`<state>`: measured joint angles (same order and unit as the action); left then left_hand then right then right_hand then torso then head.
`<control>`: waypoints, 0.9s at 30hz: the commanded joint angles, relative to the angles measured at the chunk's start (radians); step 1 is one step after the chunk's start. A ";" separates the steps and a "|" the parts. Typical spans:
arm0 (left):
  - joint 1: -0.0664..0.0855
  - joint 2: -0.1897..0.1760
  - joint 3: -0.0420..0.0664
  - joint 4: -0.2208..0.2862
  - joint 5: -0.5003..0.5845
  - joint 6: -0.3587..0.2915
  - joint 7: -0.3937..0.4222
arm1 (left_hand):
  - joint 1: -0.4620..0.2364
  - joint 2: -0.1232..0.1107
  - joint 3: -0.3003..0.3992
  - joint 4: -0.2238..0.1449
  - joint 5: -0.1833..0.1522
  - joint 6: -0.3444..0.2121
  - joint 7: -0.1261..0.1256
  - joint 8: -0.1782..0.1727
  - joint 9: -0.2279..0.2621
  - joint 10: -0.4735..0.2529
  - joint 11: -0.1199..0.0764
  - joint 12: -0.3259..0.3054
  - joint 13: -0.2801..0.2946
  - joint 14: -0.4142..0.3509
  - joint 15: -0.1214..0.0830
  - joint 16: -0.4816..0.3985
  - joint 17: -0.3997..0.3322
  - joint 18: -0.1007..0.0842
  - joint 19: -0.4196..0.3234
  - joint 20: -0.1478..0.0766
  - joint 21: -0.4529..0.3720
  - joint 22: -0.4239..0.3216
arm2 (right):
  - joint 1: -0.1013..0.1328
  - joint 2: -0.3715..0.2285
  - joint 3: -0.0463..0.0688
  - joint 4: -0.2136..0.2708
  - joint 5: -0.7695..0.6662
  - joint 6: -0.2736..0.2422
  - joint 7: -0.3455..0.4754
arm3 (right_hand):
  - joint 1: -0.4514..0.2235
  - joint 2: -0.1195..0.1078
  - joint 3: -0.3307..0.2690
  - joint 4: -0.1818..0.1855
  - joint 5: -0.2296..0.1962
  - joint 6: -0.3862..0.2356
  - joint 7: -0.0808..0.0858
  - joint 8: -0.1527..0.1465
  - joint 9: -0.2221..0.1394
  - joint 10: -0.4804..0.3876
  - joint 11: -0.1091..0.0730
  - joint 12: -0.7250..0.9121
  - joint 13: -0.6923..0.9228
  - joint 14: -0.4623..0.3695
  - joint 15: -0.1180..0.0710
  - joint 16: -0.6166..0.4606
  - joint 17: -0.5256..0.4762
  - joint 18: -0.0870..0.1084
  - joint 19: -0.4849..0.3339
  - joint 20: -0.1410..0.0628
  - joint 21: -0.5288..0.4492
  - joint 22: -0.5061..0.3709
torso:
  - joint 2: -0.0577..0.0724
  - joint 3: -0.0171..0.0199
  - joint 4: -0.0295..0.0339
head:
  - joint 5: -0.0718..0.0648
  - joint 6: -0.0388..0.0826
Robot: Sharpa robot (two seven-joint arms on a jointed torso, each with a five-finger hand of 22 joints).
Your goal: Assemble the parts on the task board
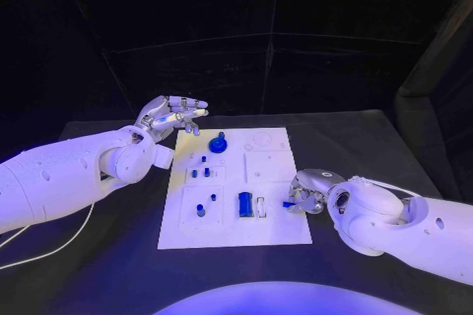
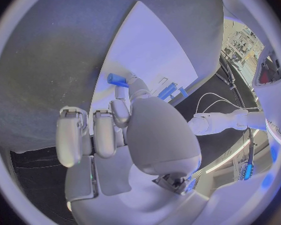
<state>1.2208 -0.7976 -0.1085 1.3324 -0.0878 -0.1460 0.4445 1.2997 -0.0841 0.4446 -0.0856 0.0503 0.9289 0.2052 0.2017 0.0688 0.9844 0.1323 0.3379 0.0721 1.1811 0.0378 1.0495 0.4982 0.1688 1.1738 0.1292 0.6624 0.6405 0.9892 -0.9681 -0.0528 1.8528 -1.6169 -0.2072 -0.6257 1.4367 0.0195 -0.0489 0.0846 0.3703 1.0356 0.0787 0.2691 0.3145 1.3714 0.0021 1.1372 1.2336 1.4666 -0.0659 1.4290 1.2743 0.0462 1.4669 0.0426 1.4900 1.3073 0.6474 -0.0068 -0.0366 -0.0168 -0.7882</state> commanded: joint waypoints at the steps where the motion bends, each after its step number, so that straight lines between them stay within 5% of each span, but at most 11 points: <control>1: 0.001 0.002 0.001 0.000 0.003 0.012 0.005 | 0.010 0.000 -0.002 -0.006 0.005 -0.005 0.000 0.004 0.000 -0.006 -0.003 0.005 -0.001 -0.006 0.000 0.006 -0.001 0.014 -0.001 0.005 -0.004 -0.001 | -0.004 -0.007 -0.006 -0.005 0.118 -0.026 -0.034 | -0.055 -0.013 0.004 0.028 0.020 0.008 0.000 -0.008 -0.005 0.011 -0.005 0.008 0.009 0.053 -0.004 0.004 0.006 -0.012 0.030 -0.003 0.002 0.116 | -0.002 0.0000 -0.0021 | 0.001 0.001; 5: 0.001 0.002 0.001 -0.001 0.003 0.012 0.005 | 0.010 0.000 -0.002 -0.006 0.005 -0.005 0.000 0.004 0.000 -0.006 -0.003 0.005 -0.001 -0.006 0.000 0.006 -0.001 0.014 -0.001 0.005 -0.004 -0.001 | -0.004 -0.012 -0.005 0.005 0.192 -0.092 -0.017 | -0.124 -0.043 0.001 0.076 0.088 0.013 0.000 -0.019 -0.006 0.022 -0.004 0.024 0.022 0.056 -0.004 0.009 0.015 -0.013 0.033 -0.002 0.006 0.122 | -0.001 -0.0008 -0.0003 | -0.001 0.003; 10: 0.001 0.002 0.000 -0.001 0.003 0.012 0.005 | 0.010 0.000 -0.002 -0.006 0.005 -0.005 0.000 0.004 0.000 -0.006 -0.003 0.005 -0.001 -0.006 0.000 0.006 -0.001 0.014 -0.001 0.005 -0.004 -0.001 | -0.004 -0.019 -0.005 0.024 0.237 -0.173 0.011 | -0.141 -0.064 0.009 0.091 0.157 0.017 0.001 -0.031 -0.005 0.025 -0.004 0.028 0.027 0.057 -0.004 0.011 0.020 -0.015 0.036 -0.003 0.008 0.128 | -0.001 -0.0019 0.0029 | 0.003 0.004; 16: 0.001 0.002 0.000 0.000 0.003 0.011 0.005 | 0.010 0.000 -0.002 -0.006 0.005 -0.005 0.000 0.004 0.000 -0.006 -0.003 0.005 -0.001 -0.006 0.000 0.006 -0.001 0.014 -0.001 0.005 -0.004 -0.001 | -0.003 -0.019 -0.005 0.042 0.278 -0.246 0.042 | -0.154 -0.071 0.011 0.104 0.173 0.022 0.001 -0.035 -0.004 0.029 -0.004 0.034 0.032 0.058 -0.004 0.015 0.027 -0.016 0.040 -0.003 0.012 0.135 | 0.001 -0.0008 0.0027 | 0.007 0.003; 27: 0.001 0.003 0.000 0.001 0.003 0.012 0.004 | 0.010 0.000 -0.002 -0.006 0.005 -0.005 0.000 0.004 0.000 -0.006 -0.003 0.005 -0.001 -0.006 0.000 0.006 -0.001 0.014 -0.001 0.005 -0.004 -0.001 | -0.003 0.024 -0.005 0.033 0.346 -0.282 0.050 | -0.159 -0.074 0.013 0.110 0.192 0.026 0.000 -0.039 -0.002 0.030 -0.004 0.035 0.034 0.058 -0.004 0.016 0.029 -0.017 0.042 -0.003 0.014 0.138 | 0.002 0.0006 -0.0013 | 0.016 -0.001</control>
<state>1.2201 -0.7960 -0.1090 1.3320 -0.0878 -0.1442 0.4432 1.2997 -0.0840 0.4446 -0.0856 0.0503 0.9290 0.2052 0.2017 0.0688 0.9845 0.1323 0.3379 0.0721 1.1811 0.0378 1.0494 0.4983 0.1687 1.1738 0.1292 0.6624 0.6408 0.9847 -0.9465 -0.0578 1.8857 -1.3172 -0.4486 -0.5911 1.2867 -0.0550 -0.0362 0.1876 0.5563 1.0528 0.0781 0.2360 0.3111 1.3936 -0.0018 1.1682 1.2661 1.4666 -0.0660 1.4394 1.3025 0.0462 1.4669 0.0425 1.4998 1.3073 0.6490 -0.0067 -0.0366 -0.0022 -0.7884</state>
